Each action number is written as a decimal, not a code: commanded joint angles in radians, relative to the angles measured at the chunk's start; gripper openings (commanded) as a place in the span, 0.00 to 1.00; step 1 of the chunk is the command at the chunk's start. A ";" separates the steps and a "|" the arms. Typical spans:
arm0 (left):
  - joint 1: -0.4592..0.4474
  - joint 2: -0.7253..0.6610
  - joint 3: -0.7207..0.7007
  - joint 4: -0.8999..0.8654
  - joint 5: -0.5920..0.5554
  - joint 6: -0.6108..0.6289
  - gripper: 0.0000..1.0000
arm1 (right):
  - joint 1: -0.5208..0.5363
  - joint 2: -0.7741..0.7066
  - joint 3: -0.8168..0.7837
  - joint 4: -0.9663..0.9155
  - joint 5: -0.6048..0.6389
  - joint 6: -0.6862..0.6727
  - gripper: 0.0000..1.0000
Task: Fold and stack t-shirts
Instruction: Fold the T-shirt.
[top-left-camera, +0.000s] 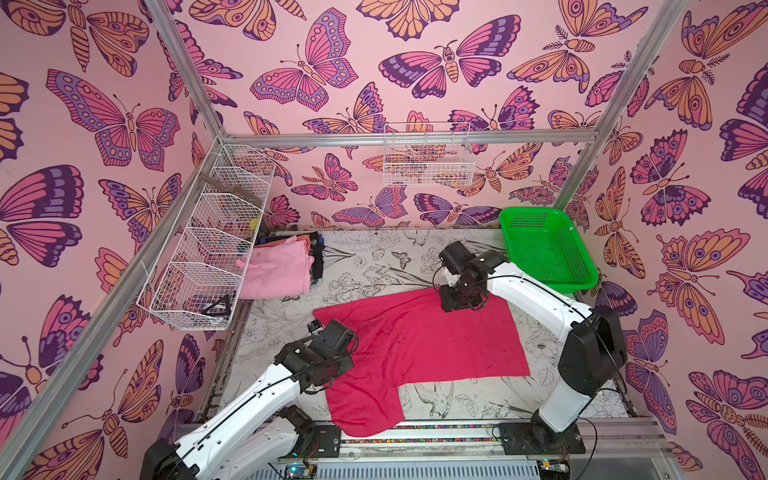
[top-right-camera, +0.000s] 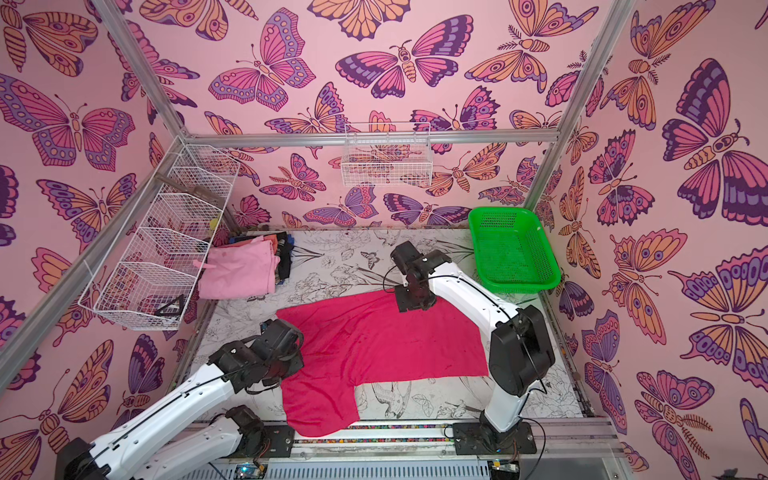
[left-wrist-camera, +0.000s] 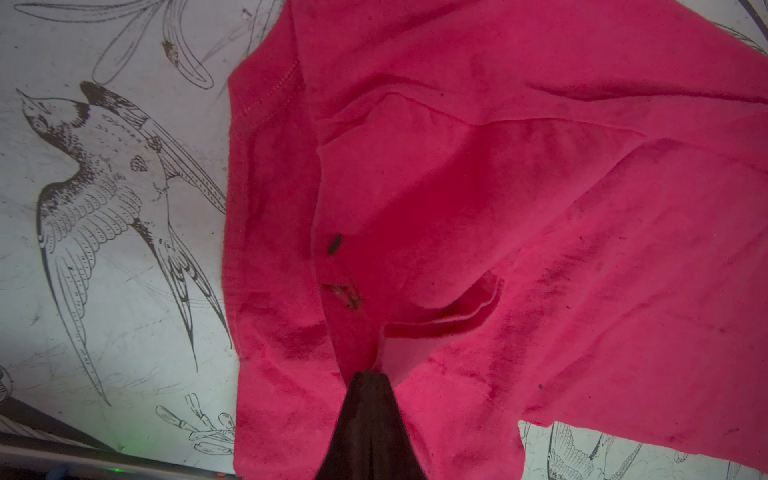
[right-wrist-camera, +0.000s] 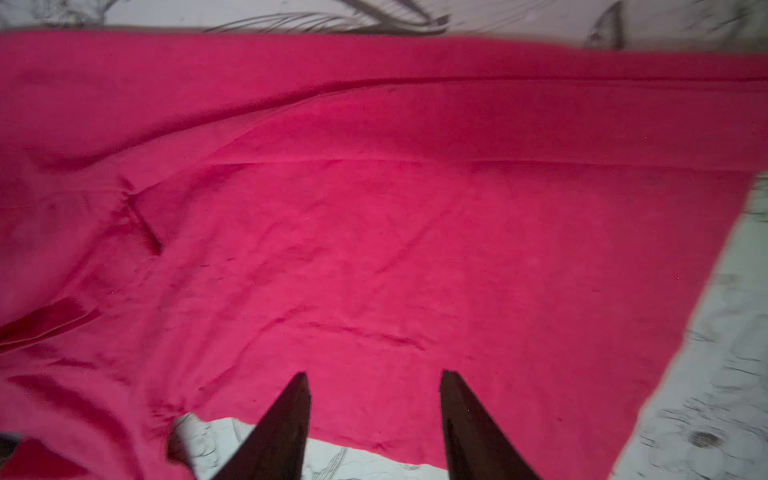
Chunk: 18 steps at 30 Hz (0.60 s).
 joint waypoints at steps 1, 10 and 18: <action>-0.007 -0.011 -0.016 -0.033 -0.035 -0.017 0.00 | 0.039 0.078 -0.004 0.140 -0.198 0.111 0.55; -0.010 0.028 -0.012 -0.026 -0.054 -0.016 0.00 | 0.152 0.263 0.160 0.162 -0.260 0.161 0.54; -0.012 0.050 -0.008 -0.019 -0.059 -0.012 0.00 | 0.210 0.341 0.249 0.143 -0.275 0.181 0.45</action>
